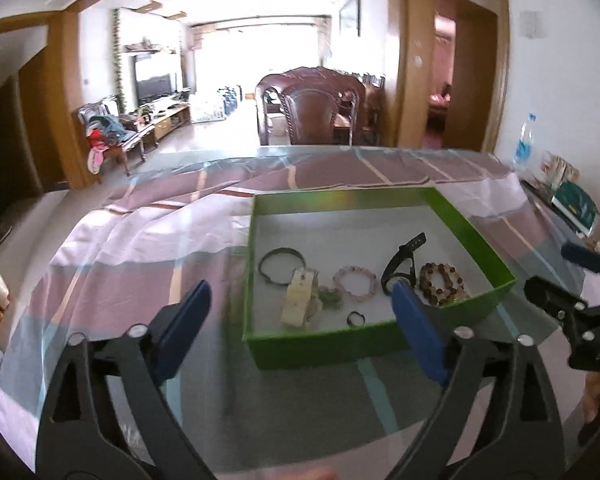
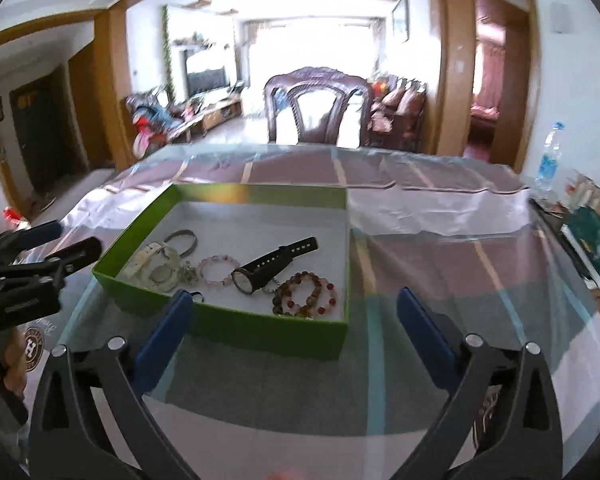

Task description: Organize jewelry

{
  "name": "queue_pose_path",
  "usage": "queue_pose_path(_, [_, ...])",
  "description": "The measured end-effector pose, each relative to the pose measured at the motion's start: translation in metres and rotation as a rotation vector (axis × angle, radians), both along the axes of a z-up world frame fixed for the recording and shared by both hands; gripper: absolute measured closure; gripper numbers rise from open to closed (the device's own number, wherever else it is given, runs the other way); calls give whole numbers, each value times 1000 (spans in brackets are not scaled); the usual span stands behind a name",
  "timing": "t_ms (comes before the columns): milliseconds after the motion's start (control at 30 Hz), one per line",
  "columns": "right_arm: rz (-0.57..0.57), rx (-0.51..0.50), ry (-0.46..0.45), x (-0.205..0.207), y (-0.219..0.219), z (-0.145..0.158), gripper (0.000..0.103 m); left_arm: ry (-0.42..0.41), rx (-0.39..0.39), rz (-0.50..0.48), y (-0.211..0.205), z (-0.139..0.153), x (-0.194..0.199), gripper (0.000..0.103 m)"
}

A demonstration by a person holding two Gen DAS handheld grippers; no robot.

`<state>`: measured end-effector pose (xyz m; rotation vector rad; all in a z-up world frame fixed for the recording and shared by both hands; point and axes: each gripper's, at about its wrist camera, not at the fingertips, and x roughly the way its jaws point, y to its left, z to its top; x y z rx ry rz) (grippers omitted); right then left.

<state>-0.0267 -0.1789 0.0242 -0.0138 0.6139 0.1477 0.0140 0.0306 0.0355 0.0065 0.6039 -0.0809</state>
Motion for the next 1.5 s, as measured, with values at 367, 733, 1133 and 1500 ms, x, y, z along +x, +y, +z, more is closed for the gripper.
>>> queue_pose_path(367, [-24, -109, -38, -10, 24, -36, 3, -39, 44, 17, -6, -28, -19, 4])
queue_pose_path(733, [-16, -120, -33, -11, 27, -41, 3, -49, 73, 0, -12, -31, -25, 4])
queue_pose_path(1133, [-18, -86, -3, -9, 26, -43, 3, -39, 76, -4, -11, -36, -23, 4])
queue_pose_path(1500, [-19, -86, -4, -9, 27, -44, 3, -34, 76, -5, -11, -37, -23, 4])
